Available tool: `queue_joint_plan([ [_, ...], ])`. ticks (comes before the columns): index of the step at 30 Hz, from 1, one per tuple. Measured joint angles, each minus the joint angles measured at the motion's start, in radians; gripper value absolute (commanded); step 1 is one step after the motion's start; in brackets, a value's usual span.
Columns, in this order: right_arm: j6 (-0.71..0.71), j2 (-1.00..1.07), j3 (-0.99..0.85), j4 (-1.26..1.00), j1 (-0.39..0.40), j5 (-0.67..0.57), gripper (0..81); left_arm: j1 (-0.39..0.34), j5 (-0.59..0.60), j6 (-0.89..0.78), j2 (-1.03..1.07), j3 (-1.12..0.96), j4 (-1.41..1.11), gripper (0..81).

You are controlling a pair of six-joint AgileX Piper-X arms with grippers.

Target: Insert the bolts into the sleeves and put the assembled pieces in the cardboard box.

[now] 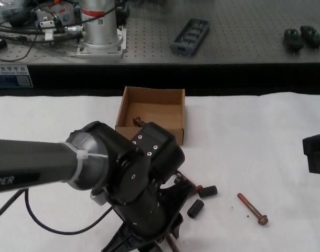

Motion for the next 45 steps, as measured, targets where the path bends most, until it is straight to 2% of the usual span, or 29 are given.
queue_joint_plan([
  [19, 0.0, 0.0, 0.0, -0.008, 0.0, 0.02, 6.1, 0.0, 0.005, 0.006, 0.036, -0.006, -0.027, 27.9],
  [27, 0.004, 0.0, 0.0, -0.008, 0.0, 0.025, 6.1, -0.026, 0.006, 0.029, 0.087, -0.064, 0.008, 27.7],
  [30, 0.004, 0.0, 0.0, -0.008, 0.0, 0.024, 6.1, -0.03, 0.006, 0.045, 0.095, -0.077, 0.033, 25.0],
  [36, 0.004, 0.0, 0.0, -0.008, 0.0, 0.024, 6.1, -0.032, 0.023, 0.091, 0.098, -0.085, 0.093, 13.1],
  [41, 0.004, 0.0, 0.0, -0.008, 0.0, 0.024, 6.1, -0.032, 0.034, 0.103, 0.098, -0.085, 0.1, 12.1],
  [45, 0.004, 0.0, 0.0, -0.008, 0.0, 0.024, 6.1, -0.032, 0.037, 0.175, 0.098, -0.085, 0.091, 12.1],
])
